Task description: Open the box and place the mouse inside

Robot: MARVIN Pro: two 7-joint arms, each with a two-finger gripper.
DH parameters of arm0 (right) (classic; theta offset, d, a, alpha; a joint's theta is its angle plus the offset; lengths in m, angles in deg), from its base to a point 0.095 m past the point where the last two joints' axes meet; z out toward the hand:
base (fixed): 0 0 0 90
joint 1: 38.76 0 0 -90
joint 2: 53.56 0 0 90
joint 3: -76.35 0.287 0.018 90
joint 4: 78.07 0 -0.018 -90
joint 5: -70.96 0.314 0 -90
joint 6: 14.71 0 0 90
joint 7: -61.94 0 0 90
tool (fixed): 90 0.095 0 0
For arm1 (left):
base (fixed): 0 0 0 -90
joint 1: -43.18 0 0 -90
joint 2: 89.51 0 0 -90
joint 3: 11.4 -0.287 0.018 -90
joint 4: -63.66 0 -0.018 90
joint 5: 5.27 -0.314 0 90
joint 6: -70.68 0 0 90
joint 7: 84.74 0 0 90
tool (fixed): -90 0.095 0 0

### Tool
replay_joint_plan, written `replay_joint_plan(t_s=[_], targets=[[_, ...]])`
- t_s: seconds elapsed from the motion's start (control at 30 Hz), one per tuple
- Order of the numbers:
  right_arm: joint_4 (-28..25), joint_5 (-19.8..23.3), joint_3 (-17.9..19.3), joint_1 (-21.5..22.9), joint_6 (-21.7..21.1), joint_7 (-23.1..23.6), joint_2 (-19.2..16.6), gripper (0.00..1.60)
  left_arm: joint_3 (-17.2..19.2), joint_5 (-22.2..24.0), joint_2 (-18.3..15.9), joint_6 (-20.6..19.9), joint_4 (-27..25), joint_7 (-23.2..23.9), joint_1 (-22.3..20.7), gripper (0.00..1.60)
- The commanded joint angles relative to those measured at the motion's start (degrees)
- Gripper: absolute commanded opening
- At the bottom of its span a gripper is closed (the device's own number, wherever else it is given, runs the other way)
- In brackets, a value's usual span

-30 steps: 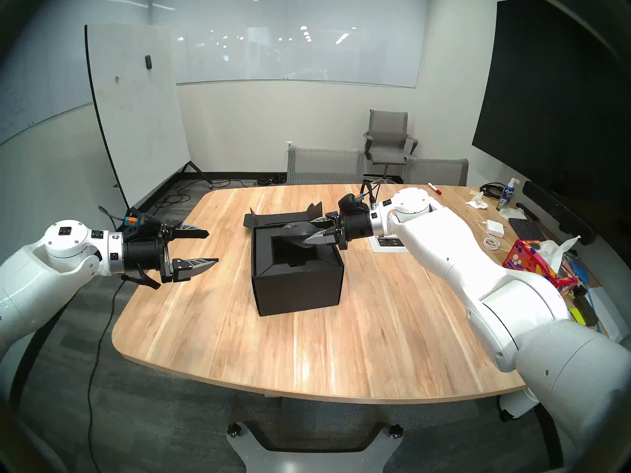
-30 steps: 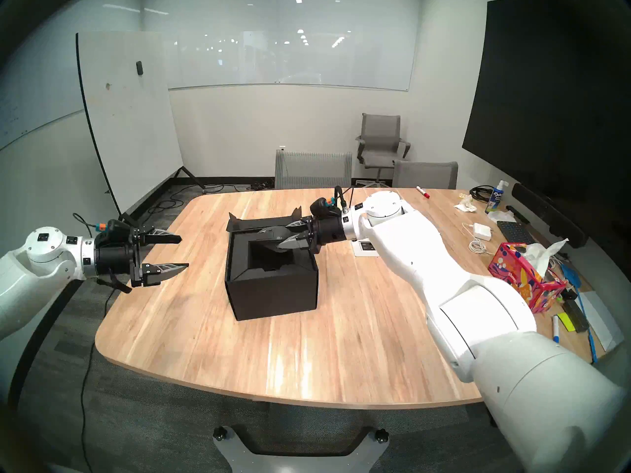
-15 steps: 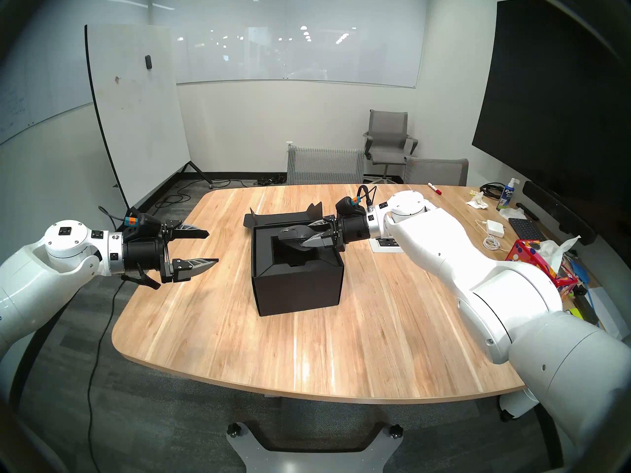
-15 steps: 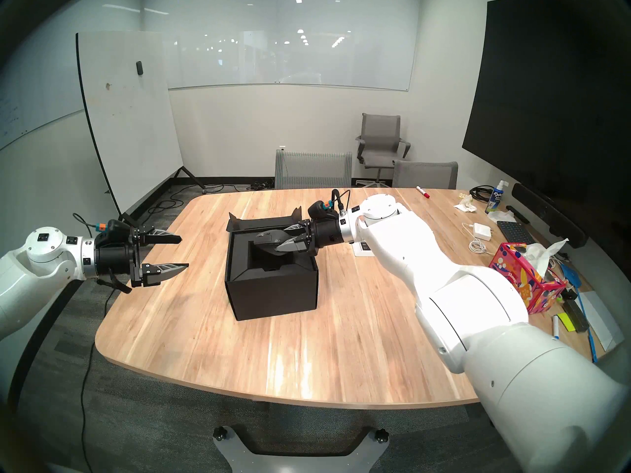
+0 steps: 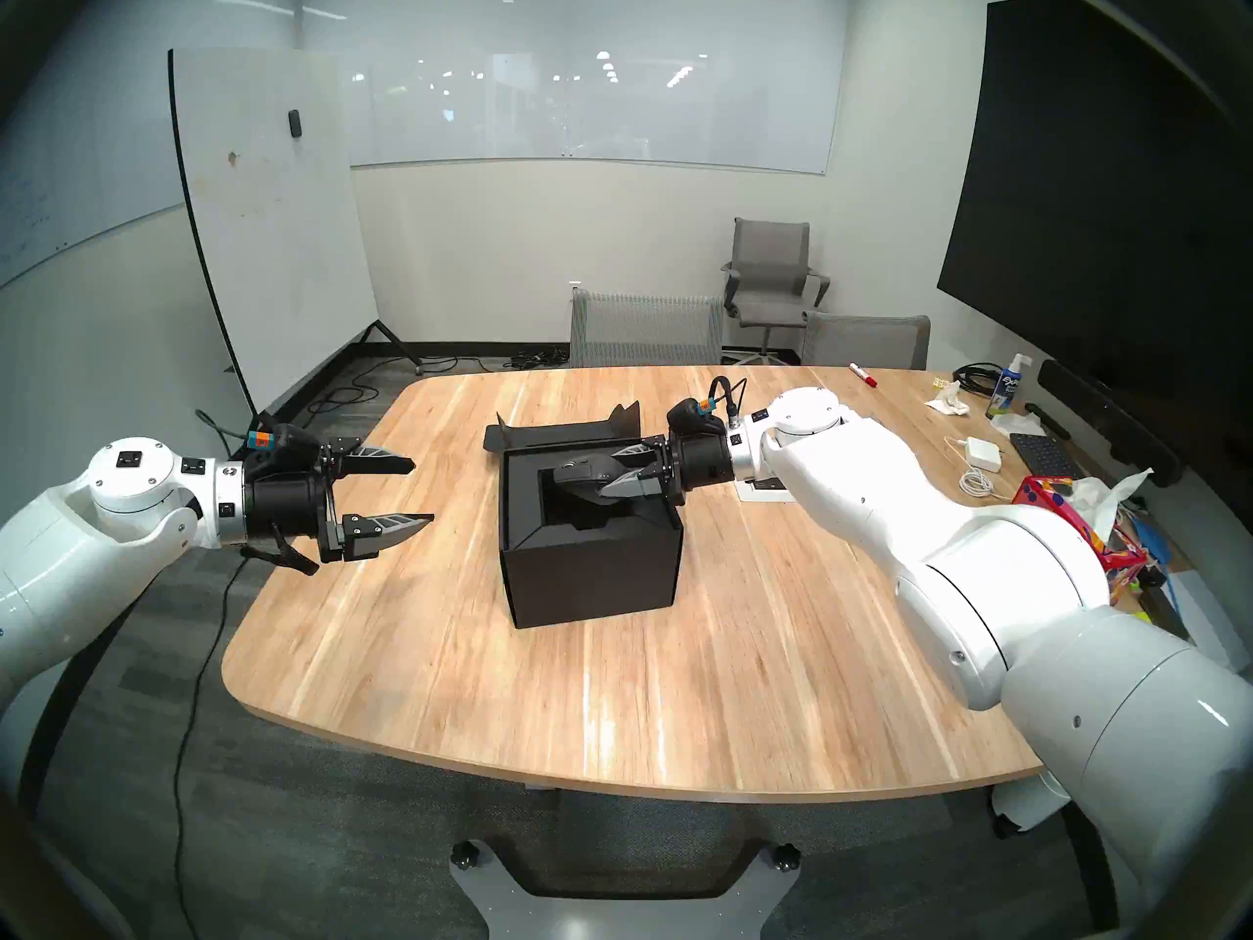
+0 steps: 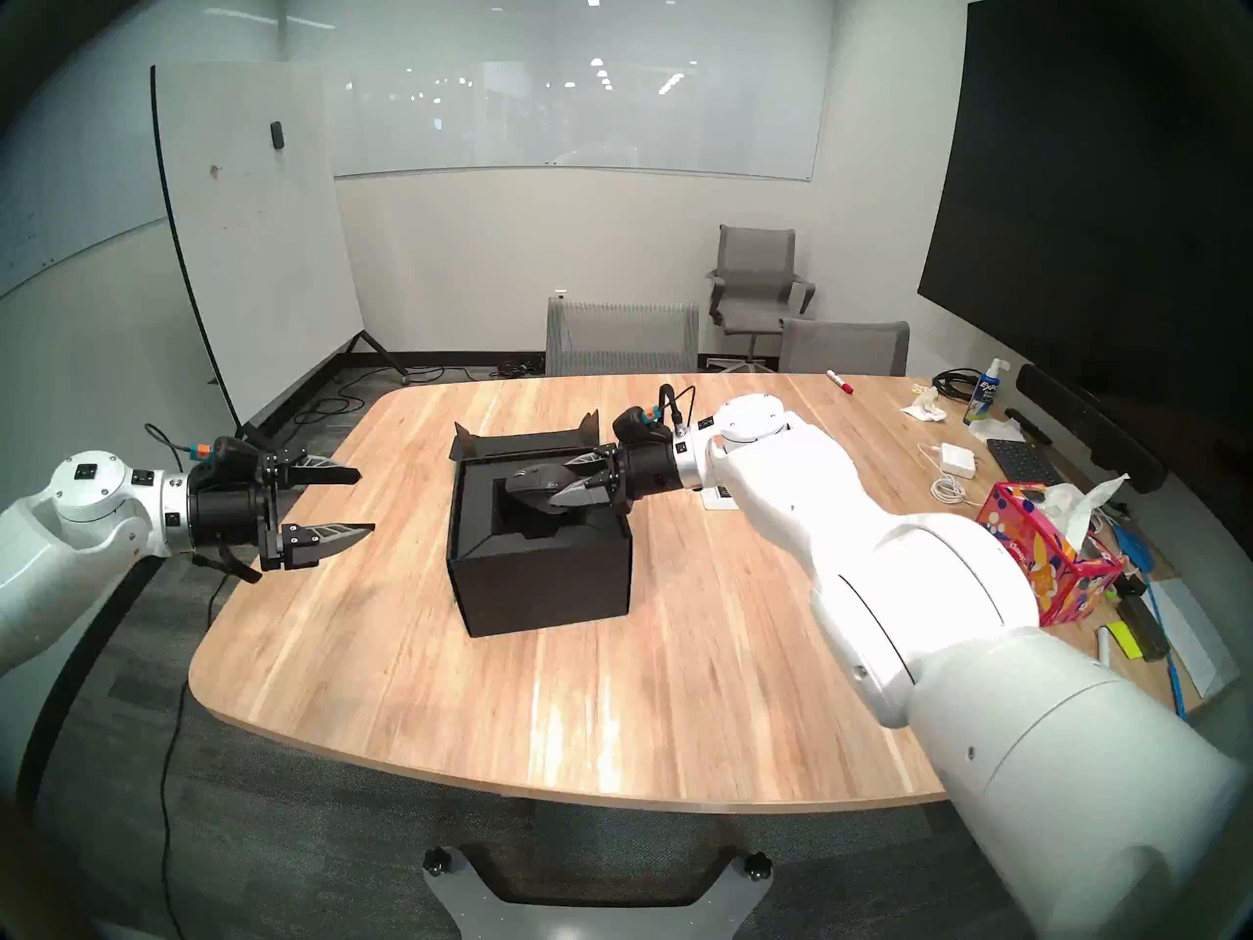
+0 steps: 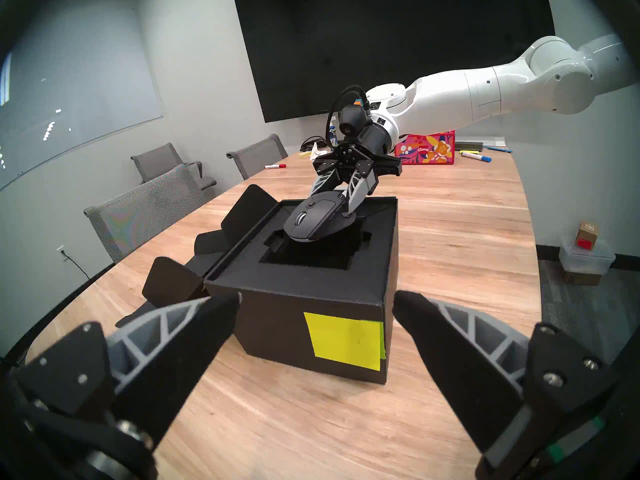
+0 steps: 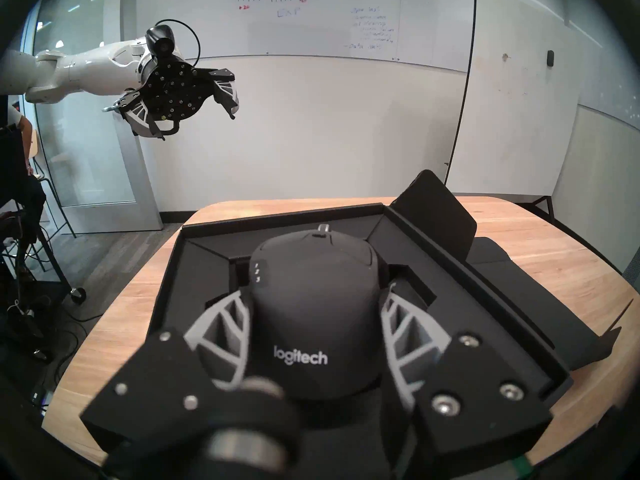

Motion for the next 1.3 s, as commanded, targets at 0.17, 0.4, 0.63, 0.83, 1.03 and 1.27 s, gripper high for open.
replay_joint_plan(t_s=[0.17,0.4,0.63,0.83,1.03,1.27], targets=[[3.35,0.06,0.55,3.92,1.83,1.01,2.14,0.0,0.69,0.43,-0.22,0.26,-0.2,0.06,-0.59,1.6],[5.15,-0.9,0.21,4.71,2.37,0.75,2.58,0.0,0.66,0.44,-0.24,0.27,-0.2,0.05,-0.6,1.6],[6.8,-2.09,-0.11,5.4,3.2,0.72,3.01,0.0,0.62,0.47,-0.26,0.29,-0.2,0.04,-0.62,1.6],[7.82,-2.94,-0.49,5.96,3.61,0.45,3.36,0.0,0.59,0.49,-0.28,0.31,-0.2,0.03,-0.63,1.6],[8.62,-2.92,-0.05,6.23,4.36,0.37,3.63,0.0,0.56,0.52,-0.31,0.33,-0.2,0.02,-0.65,1.6],[9.26,-3.11,0.24,6.59,4.96,0.36,3.82,0.42,0.52,0.54,-0.33,0.34,-0.2,0.0,-0.66,1.6]])
